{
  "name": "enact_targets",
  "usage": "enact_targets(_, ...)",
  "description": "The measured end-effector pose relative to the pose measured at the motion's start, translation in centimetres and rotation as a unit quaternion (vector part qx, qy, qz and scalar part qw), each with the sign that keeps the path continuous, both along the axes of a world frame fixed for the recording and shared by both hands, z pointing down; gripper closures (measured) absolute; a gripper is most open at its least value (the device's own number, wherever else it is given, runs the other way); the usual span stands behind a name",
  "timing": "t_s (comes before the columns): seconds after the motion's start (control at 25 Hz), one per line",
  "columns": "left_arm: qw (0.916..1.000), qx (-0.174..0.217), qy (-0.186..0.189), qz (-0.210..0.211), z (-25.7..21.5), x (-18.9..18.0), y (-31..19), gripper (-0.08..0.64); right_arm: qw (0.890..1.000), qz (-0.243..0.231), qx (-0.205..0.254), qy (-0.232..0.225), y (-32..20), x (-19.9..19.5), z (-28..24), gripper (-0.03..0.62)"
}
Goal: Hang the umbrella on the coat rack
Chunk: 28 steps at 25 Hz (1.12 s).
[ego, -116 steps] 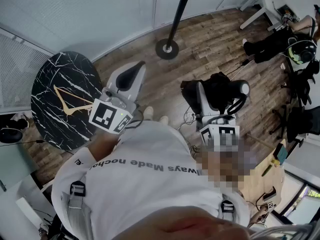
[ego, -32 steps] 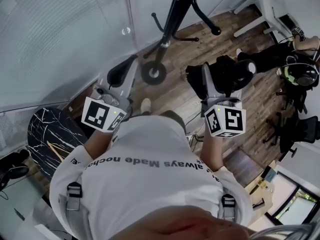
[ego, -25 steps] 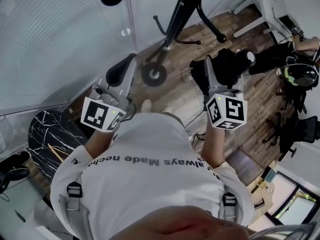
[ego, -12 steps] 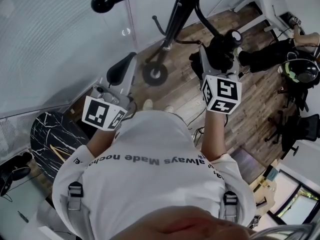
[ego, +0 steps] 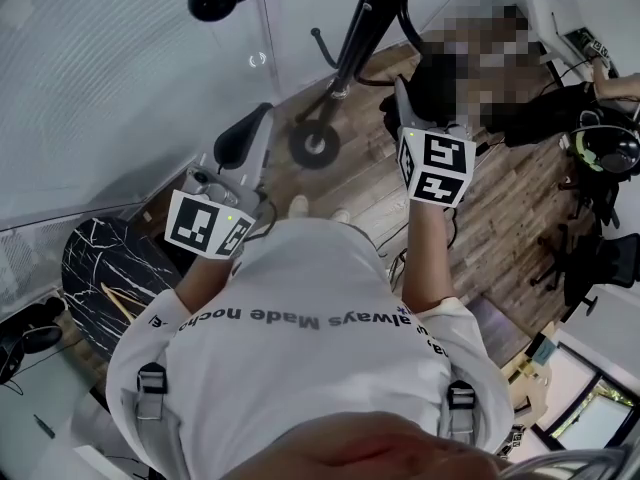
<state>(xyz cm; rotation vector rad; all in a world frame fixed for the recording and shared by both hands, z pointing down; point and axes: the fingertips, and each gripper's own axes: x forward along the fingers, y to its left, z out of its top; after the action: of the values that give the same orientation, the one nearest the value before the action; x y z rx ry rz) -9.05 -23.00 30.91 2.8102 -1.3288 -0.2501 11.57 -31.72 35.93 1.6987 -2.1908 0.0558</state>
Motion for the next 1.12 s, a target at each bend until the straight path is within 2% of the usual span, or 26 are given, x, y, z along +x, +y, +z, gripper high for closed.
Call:
enact_targets(0.56,0.9997,-0.008,-0.008,-0.020,0.4,-0.4,0.4,0.557,0.996,-0.059,-0.059,-0.021,-2.6,-1.7,4.7,0.336)
enact_targets(0.8,0.9990,-0.009,-0.013,-0.042,0.4,0.4,0.7,0.557,0.988,-0.137,-0.069,-0.028,-1.9,-3.1,6.7,0.336)
enact_targets(1.0,0.9983,-0.008,-0.013,-0.057,0.1,1.6,1.2,0.557,0.975,-0.204,-0.077,-0.037,-1.1,-4.7,8.1,0.327)
enact_targets(1.12,0.9979,-0.010,-0.012,-0.063,0.2,2.2,1.7,0.557,0.968,-0.229,-0.083,-0.051,-0.5,-5.4,9.1,0.322)
